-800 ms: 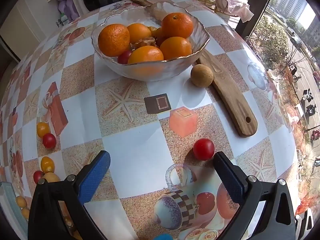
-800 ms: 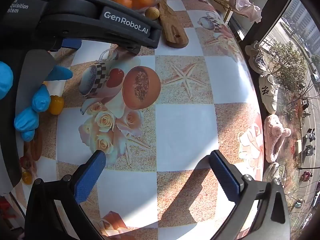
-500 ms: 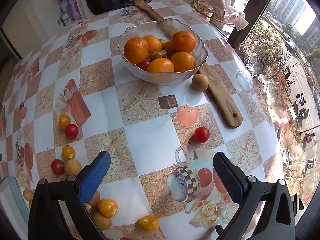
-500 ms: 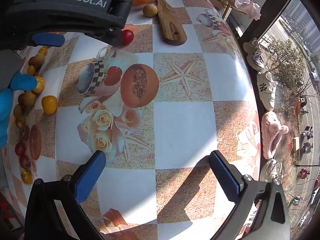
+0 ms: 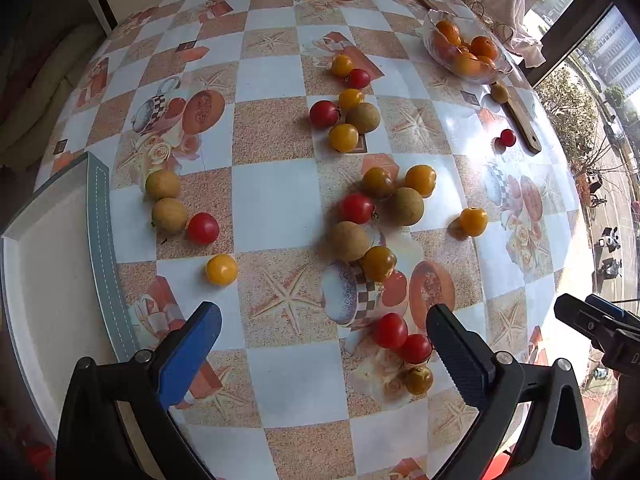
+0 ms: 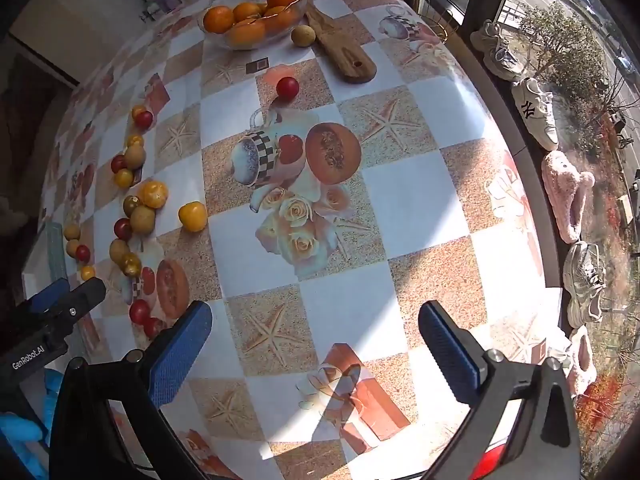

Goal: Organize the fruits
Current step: 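Move both tools over the scattered tomatoes toward the fruit cluster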

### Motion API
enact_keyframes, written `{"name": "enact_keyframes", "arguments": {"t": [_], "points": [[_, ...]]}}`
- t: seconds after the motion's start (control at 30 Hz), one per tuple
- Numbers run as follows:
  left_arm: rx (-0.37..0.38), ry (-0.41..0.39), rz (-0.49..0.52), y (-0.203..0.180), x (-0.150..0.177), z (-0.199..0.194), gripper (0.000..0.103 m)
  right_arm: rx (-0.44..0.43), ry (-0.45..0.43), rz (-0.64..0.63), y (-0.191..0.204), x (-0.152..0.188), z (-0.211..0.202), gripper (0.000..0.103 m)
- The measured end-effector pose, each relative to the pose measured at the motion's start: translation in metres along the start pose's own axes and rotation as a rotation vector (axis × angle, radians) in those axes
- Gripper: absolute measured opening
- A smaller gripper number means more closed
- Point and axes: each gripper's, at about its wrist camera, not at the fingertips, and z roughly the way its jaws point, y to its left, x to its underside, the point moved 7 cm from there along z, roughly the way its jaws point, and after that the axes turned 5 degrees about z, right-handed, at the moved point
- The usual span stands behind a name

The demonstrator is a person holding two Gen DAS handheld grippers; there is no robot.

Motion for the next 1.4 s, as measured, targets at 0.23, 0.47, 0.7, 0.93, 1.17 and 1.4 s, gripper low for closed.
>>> {"name": "enact_keyframes", "arguments": {"t": [0.23,0.47,0.7,0.93,1.17,1.4], "points": [[-0.013,0.019,0.032,0.018,0.028,-0.01,0.103,0.025,0.03,-0.009,0.028,0.037,0.003,0.103],[-0.046,0.006,0.113,0.021,0.028,-0.019,0.103,0.032,0.057,-0.021,0.046,0.051,0.007,0.103],[-0.038,-0.021,0.162,0.021,0.028,-0.022,0.103,0.055,0.034,-0.028,0.055,0.051,0.01,0.103],[-0.042,-0.02,0.186,0.023,0.03,-0.017,0.103,0.074,0.015,0.015,0.048,0.048,0.013,0.103],[-0.033,-0.032,0.213,0.024,0.028,-0.02,0.103,0.085,0.007,0.038,0.044,0.05,0.011,0.103],[-0.034,-0.018,0.208,0.03,0.033,-0.017,0.103,0.073,-0.004,0.04,0.046,0.053,0.012,0.103]]}}
